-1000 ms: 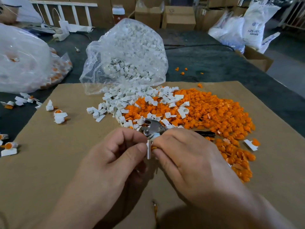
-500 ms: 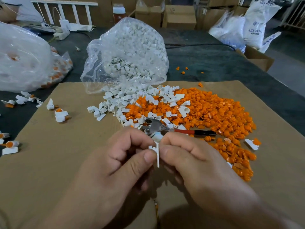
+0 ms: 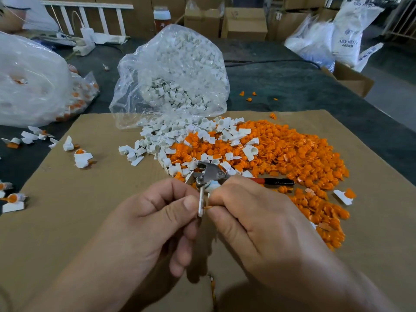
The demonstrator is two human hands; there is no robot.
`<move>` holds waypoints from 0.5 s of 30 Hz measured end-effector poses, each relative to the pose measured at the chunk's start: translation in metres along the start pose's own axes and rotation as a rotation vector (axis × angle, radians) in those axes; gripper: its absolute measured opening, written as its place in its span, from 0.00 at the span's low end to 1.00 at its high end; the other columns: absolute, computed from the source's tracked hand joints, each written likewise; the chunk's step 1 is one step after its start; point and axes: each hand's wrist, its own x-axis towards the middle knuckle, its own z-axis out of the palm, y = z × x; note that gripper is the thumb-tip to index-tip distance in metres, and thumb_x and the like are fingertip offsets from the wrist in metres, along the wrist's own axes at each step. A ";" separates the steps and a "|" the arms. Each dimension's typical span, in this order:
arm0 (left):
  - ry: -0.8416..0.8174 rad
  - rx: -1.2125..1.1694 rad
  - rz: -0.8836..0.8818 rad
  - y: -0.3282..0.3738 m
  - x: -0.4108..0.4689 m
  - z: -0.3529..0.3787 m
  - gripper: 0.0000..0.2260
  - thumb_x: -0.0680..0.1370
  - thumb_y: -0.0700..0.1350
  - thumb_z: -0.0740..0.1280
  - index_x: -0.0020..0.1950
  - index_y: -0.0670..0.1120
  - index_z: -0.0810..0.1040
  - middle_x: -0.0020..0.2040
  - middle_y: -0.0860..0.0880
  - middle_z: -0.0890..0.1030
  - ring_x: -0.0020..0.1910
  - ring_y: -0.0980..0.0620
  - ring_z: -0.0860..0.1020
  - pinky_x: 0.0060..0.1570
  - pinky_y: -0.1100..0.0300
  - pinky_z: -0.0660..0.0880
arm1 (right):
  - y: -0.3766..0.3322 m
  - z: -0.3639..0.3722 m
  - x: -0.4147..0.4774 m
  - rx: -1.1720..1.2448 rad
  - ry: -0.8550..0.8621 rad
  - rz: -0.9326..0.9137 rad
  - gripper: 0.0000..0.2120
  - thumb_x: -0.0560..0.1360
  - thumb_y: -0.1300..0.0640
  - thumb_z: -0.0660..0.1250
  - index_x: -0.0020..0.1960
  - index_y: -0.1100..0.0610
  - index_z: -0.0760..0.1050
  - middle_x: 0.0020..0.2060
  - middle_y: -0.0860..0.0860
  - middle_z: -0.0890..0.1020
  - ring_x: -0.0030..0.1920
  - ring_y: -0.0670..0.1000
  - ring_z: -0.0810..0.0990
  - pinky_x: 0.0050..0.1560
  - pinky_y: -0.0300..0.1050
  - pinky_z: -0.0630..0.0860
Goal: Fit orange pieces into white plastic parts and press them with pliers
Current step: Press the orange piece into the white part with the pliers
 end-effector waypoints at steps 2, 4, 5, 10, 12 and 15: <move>-0.026 0.085 0.048 -0.001 -0.001 -0.001 0.16 0.66 0.60 0.76 0.43 0.49 0.82 0.28 0.45 0.78 0.19 0.51 0.74 0.20 0.65 0.70 | -0.002 0.002 -0.002 0.063 0.015 0.045 0.13 0.79 0.46 0.54 0.41 0.49 0.71 0.34 0.45 0.71 0.35 0.46 0.72 0.32 0.43 0.68; -0.015 0.253 0.147 -0.003 -0.003 -0.001 0.20 0.67 0.68 0.74 0.45 0.53 0.82 0.29 0.47 0.79 0.22 0.49 0.77 0.24 0.64 0.72 | -0.006 0.003 -0.001 0.346 -0.028 0.249 0.13 0.75 0.46 0.57 0.36 0.51 0.71 0.29 0.46 0.73 0.30 0.45 0.72 0.27 0.41 0.66; -0.008 0.322 0.182 -0.005 -0.004 0.000 0.21 0.68 0.70 0.72 0.47 0.54 0.81 0.30 0.47 0.80 0.23 0.48 0.78 0.25 0.64 0.73 | -0.007 0.004 -0.001 0.573 -0.072 0.374 0.12 0.73 0.47 0.59 0.34 0.51 0.72 0.25 0.46 0.72 0.25 0.44 0.70 0.24 0.36 0.63; 0.012 0.248 0.091 -0.002 -0.002 0.003 0.15 0.66 0.63 0.73 0.43 0.54 0.82 0.29 0.46 0.79 0.22 0.48 0.77 0.23 0.61 0.72 | -0.001 0.005 -0.001 0.422 -0.045 0.271 0.10 0.77 0.49 0.61 0.38 0.49 0.73 0.29 0.44 0.75 0.30 0.44 0.74 0.27 0.35 0.67; -0.016 0.116 0.031 0.001 -0.001 0.006 0.11 0.66 0.57 0.74 0.40 0.51 0.82 0.28 0.44 0.78 0.21 0.49 0.76 0.22 0.63 0.71 | 0.002 0.004 -0.002 0.130 0.040 0.114 0.09 0.77 0.46 0.58 0.41 0.47 0.71 0.35 0.44 0.73 0.37 0.44 0.74 0.34 0.39 0.69; -0.004 0.005 -0.035 -0.001 0.001 0.007 0.10 0.67 0.52 0.77 0.39 0.47 0.82 0.29 0.43 0.78 0.21 0.49 0.75 0.20 0.63 0.71 | 0.004 0.004 -0.001 0.096 0.041 0.099 0.10 0.79 0.44 0.56 0.43 0.45 0.72 0.36 0.42 0.73 0.39 0.43 0.74 0.37 0.40 0.70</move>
